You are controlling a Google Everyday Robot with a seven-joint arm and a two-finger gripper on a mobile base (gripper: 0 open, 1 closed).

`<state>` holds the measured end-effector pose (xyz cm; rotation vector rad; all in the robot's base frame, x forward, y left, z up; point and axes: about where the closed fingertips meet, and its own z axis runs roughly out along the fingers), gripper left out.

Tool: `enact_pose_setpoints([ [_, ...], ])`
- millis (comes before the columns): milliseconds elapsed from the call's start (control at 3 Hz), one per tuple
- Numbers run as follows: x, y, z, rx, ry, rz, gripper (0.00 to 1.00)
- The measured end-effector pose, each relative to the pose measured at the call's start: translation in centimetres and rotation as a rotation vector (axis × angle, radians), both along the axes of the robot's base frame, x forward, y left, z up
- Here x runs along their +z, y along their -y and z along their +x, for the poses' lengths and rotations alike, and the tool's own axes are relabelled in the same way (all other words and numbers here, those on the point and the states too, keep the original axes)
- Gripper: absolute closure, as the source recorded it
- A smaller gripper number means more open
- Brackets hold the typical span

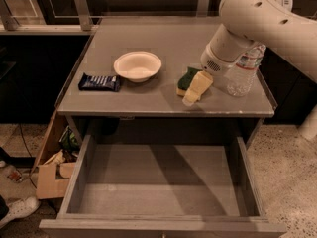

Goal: Pick sponge from top drawer and place on counter

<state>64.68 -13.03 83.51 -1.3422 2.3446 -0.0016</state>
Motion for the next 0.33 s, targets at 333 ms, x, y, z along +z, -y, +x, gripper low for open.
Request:
enact_pose_setpoints([
  [333, 0.00, 0.00, 0.00, 0.000, 0.000, 0.000, 0.00],
])
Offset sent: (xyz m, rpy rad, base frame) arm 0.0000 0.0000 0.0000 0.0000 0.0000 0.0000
